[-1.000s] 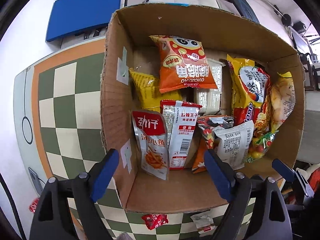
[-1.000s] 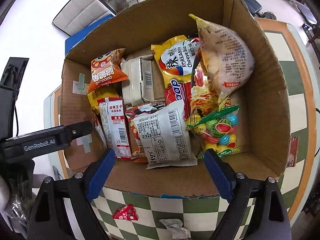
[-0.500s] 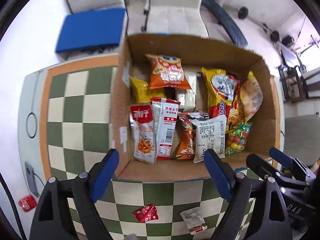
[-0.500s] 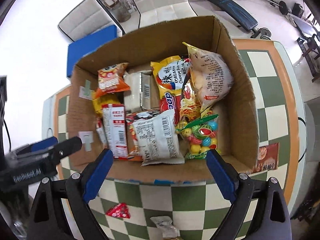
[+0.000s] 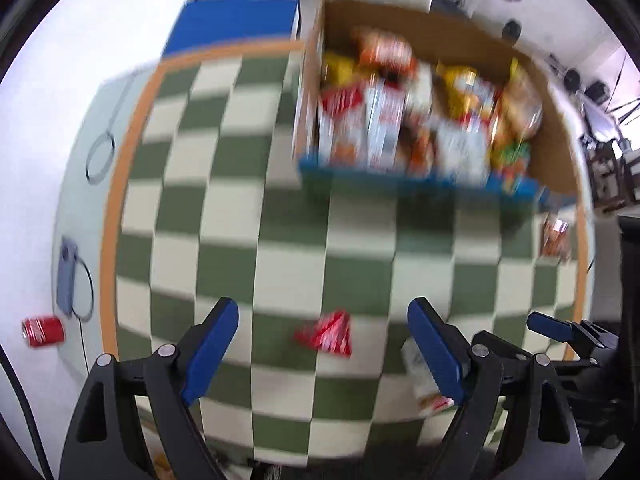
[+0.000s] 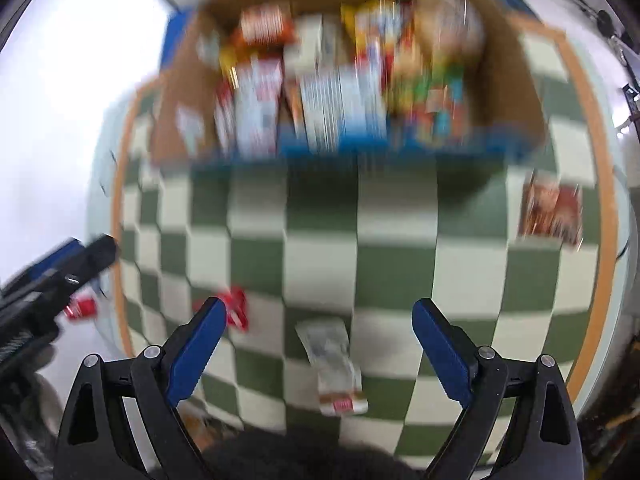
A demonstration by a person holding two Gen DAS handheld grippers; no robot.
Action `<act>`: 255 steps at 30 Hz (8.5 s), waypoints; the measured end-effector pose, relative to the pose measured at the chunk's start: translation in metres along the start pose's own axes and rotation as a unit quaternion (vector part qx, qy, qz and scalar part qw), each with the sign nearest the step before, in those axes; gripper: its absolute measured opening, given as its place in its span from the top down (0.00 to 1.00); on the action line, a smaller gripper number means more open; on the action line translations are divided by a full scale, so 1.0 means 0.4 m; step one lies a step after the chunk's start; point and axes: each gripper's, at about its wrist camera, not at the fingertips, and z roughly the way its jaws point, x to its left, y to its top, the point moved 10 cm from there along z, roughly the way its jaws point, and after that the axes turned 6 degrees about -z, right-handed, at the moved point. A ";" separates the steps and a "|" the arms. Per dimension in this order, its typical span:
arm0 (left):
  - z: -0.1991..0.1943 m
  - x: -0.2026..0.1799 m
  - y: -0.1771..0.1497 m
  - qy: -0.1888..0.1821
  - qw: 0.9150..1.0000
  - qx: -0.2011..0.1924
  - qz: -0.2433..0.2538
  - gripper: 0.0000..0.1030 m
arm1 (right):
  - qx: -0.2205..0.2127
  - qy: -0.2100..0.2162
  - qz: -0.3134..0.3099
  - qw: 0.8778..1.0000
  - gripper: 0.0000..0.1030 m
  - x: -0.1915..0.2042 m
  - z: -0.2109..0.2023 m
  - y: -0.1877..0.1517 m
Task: Organize snacks
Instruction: 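Grasp the small clear pouch with right tool while left tool grasps red triangular candy pack, then carry the clear pouch and candy pack into the box and open both tools, then grasp the brown bread pack on the table with the right tool, then lower the brown bread pack into the box and open the right tool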
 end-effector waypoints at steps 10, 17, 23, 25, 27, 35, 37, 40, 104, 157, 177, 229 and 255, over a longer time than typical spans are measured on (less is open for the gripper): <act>0.149 0.119 -0.178 0.037 0.997 0.070 -0.026 0.16 | 0.110 -0.049 -0.007 0.993 0.07 -0.009 0.281 -0.222; 0.175 0.151 -0.198 0.042 0.995 0.075 -0.039 0.16 | 0.122 -0.109 -0.074 0.984 0.08 0.016 0.350 -0.256; 0.214 0.132 -0.184 0.020 0.995 0.084 -0.043 0.16 | 0.077 -0.155 -0.123 0.977 0.39 0.022 0.334 -0.263; 0.228 0.118 -0.180 0.011 0.995 0.091 -0.045 0.16 | 0.048 -0.163 -0.141 0.975 0.45 0.023 0.313 -0.258; 0.243 0.099 -0.171 -0.004 0.994 0.098 -0.049 0.16 | 0.038 -0.161 -0.128 0.978 0.45 0.004 0.308 -0.262; 0.335 0.038 -0.157 -0.038 0.984 0.156 -0.074 0.16 | 0.024 -0.127 -0.047 0.990 0.45 -0.068 0.281 -0.291; 0.349 0.030 -0.155 -0.042 0.984 0.159 -0.074 0.25 | 0.023 -0.122 -0.038 0.992 0.45 -0.077 0.278 -0.300; 0.363 0.028 -0.158 -0.032 0.984 0.163 -0.064 0.47 | 0.022 -0.115 -0.029 0.993 0.45 -0.091 0.271 -0.297; 0.150 -0.481 0.541 -0.071 0.990 0.073 0.094 0.51 | -0.113 -0.059 0.093 0.987 0.45 -0.382 -0.143 0.413; -0.210 -0.231 0.197 -0.075 0.985 -0.153 0.012 0.17 | -0.210 -0.033 0.025 0.977 0.07 -0.197 -0.353 0.112; 0.063 -0.404 0.202 -0.029 0.996 -0.082 -0.004 0.17 | -0.032 -0.100 0.116 0.988 0.07 -0.720 0.052 0.092; -0.006 -0.298 0.493 -0.049 0.996 -0.071 -0.006 0.05 | -0.178 0.089 0.034 0.979 0.84 -0.242 -0.329 0.454; 0.073 -0.269 0.682 -0.016 0.998 -0.058 0.019 0.05 | -0.120 0.068 0.022 0.990 0.30 -0.171 -0.135 0.750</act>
